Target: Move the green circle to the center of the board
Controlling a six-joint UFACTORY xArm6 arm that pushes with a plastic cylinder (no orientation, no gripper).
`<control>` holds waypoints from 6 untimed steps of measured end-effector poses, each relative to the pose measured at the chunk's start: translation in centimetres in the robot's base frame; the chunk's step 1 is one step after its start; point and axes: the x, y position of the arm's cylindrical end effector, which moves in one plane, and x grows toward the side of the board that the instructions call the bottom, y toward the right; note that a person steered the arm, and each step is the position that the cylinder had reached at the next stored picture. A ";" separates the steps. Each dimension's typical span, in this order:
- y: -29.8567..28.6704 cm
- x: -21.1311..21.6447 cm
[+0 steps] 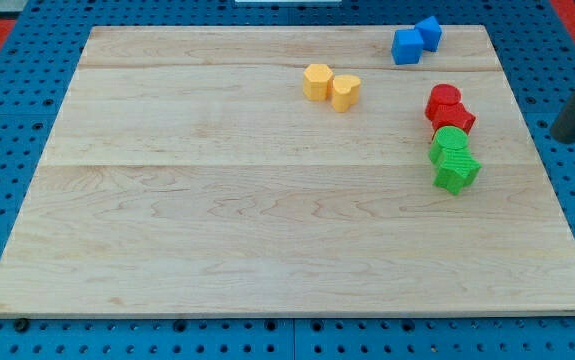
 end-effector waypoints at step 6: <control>-25.7 1.9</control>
